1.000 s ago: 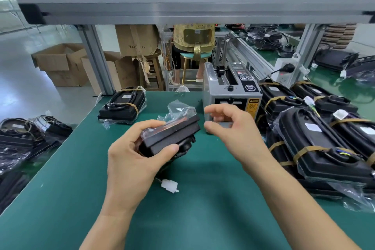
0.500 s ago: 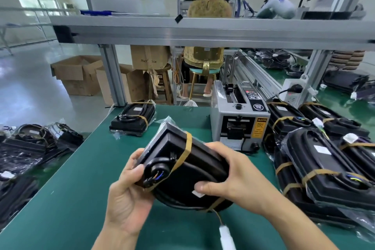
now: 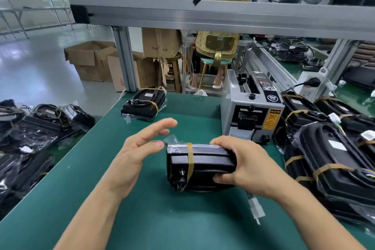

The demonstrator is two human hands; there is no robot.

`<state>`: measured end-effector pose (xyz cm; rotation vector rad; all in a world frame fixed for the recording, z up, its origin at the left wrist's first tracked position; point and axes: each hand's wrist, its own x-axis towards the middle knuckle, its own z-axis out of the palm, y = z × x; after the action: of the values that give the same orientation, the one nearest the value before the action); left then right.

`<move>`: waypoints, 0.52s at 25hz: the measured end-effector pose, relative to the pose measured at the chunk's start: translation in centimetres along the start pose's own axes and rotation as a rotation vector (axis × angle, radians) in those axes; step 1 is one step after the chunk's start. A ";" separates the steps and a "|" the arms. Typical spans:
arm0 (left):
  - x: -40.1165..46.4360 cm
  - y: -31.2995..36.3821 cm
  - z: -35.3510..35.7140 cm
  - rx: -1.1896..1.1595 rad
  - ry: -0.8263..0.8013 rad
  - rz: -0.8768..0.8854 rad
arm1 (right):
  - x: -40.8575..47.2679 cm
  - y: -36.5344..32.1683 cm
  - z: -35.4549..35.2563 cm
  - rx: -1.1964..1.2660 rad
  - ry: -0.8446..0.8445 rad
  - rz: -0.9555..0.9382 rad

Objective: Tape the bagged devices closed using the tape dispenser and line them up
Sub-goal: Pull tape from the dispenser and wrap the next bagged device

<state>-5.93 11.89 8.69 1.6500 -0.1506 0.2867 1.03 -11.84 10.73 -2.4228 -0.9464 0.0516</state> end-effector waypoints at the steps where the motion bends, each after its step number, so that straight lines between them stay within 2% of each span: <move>1: 0.1 0.1 -0.4 0.034 -0.053 -0.023 | 0.2 0.1 0.0 0.005 -0.015 -0.002; 5: 0.5 -0.2 -1.4 0.066 -0.066 -0.034 | 0.8 0.8 0.1 0.032 -0.047 -0.008; 7: 0.7 -0.6 -1.0 0.015 -0.003 -0.046 | 1.0 1.0 0.2 0.036 -0.065 -0.016; 10: 1.1 -1.4 -0.1 -0.124 0.145 -0.154 | 1.5 1.0 0.4 0.016 -0.102 -0.049; 13: 1.4 -2.2 1.2 -0.163 0.170 -0.229 | 1.8 1.2 0.3 0.029 -0.120 -0.057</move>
<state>-3.85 10.99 6.88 1.4579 0.1404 0.2322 3.04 -11.30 10.18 -2.3862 -1.0598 0.1905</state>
